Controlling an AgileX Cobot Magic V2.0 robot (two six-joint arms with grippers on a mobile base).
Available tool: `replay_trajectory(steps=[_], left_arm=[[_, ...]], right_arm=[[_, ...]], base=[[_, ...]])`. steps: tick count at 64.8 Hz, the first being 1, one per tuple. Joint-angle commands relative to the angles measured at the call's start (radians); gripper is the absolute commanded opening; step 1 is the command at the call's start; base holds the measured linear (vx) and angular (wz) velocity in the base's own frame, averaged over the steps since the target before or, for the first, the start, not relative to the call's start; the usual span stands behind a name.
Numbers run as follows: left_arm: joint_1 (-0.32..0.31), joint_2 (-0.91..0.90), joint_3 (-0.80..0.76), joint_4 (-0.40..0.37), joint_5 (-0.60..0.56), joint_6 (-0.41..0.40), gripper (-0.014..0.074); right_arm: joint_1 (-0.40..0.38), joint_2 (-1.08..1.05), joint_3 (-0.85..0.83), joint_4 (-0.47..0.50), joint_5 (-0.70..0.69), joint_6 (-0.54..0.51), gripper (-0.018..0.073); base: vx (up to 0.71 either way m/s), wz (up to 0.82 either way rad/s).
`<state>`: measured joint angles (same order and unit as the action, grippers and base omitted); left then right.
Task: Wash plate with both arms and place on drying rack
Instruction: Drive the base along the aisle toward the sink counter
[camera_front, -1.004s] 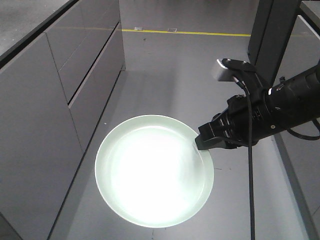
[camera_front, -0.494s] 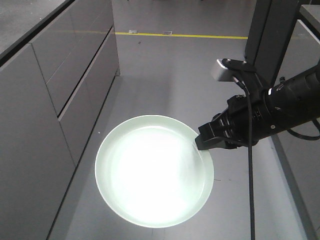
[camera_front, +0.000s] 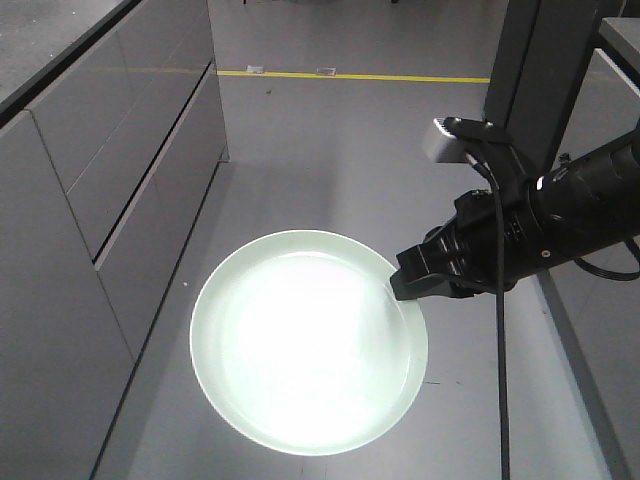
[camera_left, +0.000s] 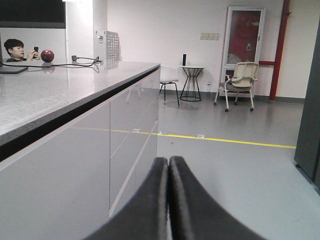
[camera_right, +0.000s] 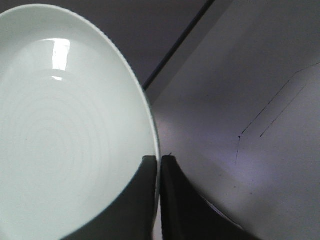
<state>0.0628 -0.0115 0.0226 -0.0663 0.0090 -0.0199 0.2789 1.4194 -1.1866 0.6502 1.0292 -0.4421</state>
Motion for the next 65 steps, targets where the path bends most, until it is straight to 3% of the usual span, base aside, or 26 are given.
replay_trajectory(steps=[1,65], left_arm=[[0.001,-0.014,-0.029,-0.002,-0.071,-0.008,-0.0006],[0.001,-0.014,-0.029,-0.002,-0.071,-0.008,-0.0006]], right_arm=[[-0.002,-0.033,-0.024,0.043,-0.022,-0.012,-0.0001],[-0.002,-0.033,-0.024,0.043,-0.022,-0.012,-0.0001]], base=[[0.16,-0.04],[0.17,-0.02]])
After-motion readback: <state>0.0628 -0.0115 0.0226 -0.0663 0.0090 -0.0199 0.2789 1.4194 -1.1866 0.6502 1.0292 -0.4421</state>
